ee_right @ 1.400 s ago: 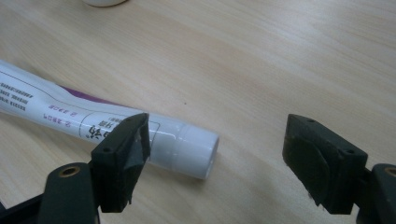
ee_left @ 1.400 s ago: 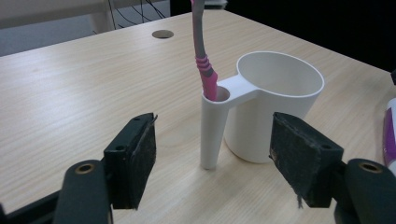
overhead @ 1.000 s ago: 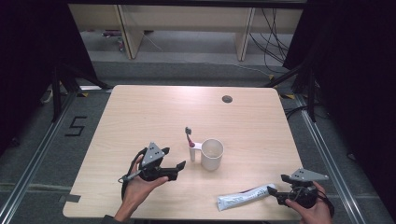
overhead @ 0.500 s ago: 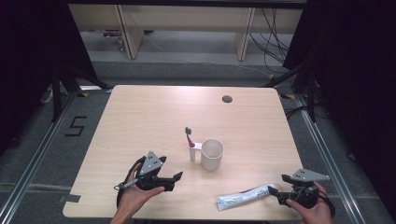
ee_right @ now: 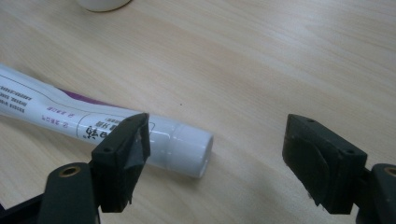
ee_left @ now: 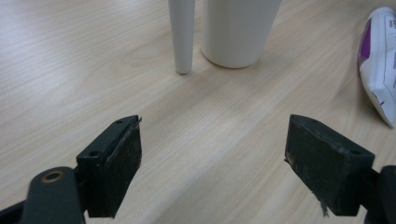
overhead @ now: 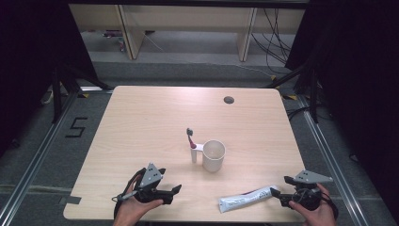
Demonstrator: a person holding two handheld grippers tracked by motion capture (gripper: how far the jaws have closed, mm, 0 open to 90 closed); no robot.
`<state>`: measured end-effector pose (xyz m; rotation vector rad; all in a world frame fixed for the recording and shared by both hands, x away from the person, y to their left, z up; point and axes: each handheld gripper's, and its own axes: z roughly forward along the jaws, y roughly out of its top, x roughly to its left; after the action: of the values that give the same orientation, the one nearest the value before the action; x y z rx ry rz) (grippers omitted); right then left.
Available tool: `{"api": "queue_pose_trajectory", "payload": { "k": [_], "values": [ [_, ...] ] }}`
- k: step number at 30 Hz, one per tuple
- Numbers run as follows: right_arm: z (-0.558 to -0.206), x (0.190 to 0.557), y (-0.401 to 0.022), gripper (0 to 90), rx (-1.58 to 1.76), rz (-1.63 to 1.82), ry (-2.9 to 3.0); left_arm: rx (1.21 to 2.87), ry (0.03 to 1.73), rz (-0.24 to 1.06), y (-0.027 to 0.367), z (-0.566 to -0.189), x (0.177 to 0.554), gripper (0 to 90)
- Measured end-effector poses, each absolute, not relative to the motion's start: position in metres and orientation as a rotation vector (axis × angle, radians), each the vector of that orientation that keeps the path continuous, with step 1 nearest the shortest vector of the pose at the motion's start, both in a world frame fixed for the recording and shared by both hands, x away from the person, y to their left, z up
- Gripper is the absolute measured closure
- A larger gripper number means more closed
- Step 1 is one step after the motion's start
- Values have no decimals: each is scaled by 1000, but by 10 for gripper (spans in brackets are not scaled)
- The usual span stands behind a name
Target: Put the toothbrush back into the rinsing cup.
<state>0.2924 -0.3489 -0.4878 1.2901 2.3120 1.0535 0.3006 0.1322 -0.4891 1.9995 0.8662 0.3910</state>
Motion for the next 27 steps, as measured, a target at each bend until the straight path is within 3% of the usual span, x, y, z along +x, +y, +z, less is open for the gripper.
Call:
{"api": "queue_pose_trajectory", "payload": {
  "k": [27],
  "values": [
    [-482,270,-356,242,1249,1091,2261,1979,940,411,156,-499,275,186]
  ]
}}
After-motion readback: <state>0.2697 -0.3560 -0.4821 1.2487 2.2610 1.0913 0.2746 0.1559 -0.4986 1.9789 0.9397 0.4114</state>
